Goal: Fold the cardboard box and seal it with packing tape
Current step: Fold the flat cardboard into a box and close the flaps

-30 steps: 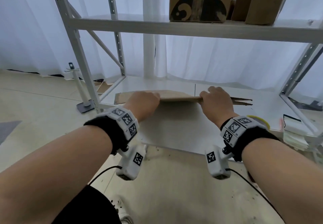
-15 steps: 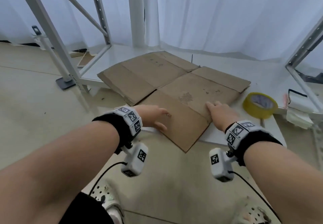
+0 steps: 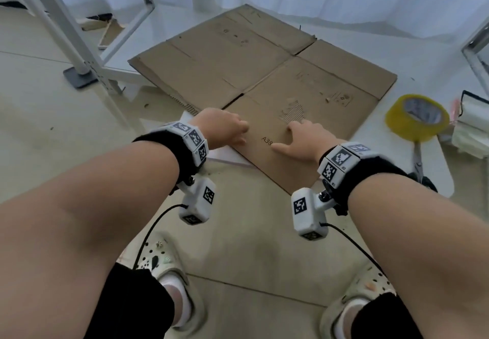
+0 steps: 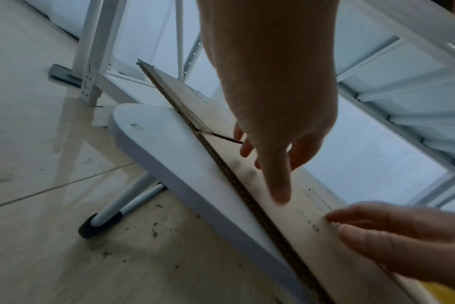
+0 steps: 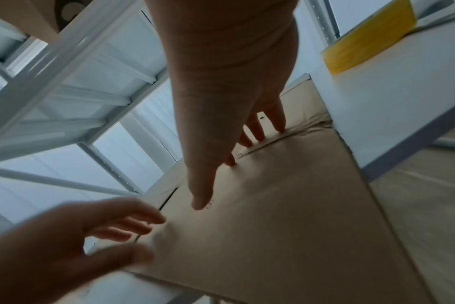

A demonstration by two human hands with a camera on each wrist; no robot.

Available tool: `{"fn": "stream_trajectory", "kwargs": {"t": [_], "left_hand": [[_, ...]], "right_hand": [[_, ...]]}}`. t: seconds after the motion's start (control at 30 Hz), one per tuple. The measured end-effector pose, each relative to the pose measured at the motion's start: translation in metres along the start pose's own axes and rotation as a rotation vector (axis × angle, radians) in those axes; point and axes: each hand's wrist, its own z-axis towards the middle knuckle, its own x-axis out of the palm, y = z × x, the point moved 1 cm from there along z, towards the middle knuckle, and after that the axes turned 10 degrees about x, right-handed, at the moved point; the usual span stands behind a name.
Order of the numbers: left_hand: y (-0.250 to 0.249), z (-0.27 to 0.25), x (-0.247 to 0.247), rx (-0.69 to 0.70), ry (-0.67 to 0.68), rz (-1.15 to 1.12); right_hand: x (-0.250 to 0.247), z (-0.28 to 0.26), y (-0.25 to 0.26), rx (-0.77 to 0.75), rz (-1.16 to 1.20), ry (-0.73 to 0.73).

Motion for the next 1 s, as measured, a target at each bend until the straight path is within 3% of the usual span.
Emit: {"fn": "stream_trajectory", "kwargs": {"t": [0.17,0.27,0.37,0.57,0.63,0.77,0.83,0.9,1.0], "left_hand": [[0.008,0.000,0.009,-0.027,0.050,-0.135],[0.005,0.001,0.006,-0.011,-0.021,-0.017],[0.004,0.002,-0.001,-0.121,-0.094,0.011],[0.009,0.003,0.010,-0.164,-0.061,-0.250],[0.013,-0.001,0.012,-0.170,-0.101,-0.287],[0.015,-0.011,0.007,-0.272,-0.343,-0.411],[0.014,-0.015,0.001,-0.272,-0.384,-0.485],[0.013,-0.016,-0.003,-0.175,-0.300,-0.352],[0.015,-0.013,-0.016,-0.159,-0.308,-0.180]], "right_hand": [[0.000,-0.006,0.012,0.028,-0.024,0.038],[0.007,-0.011,0.020,0.048,-0.003,0.066],[0.010,-0.013,0.022,0.051,-0.066,0.079],[0.008,-0.015,0.032,0.055,-0.136,0.137],[0.001,-0.014,0.030,-0.008,-0.112,0.121],[-0.026,-0.019,0.019,-0.135,-0.026,0.156],[-0.036,-0.022,0.015,-0.158,0.001,0.161],[-0.043,-0.025,0.012,-0.184,0.025,0.135],[-0.051,-0.036,0.017,-0.213,-0.001,0.059]]}}
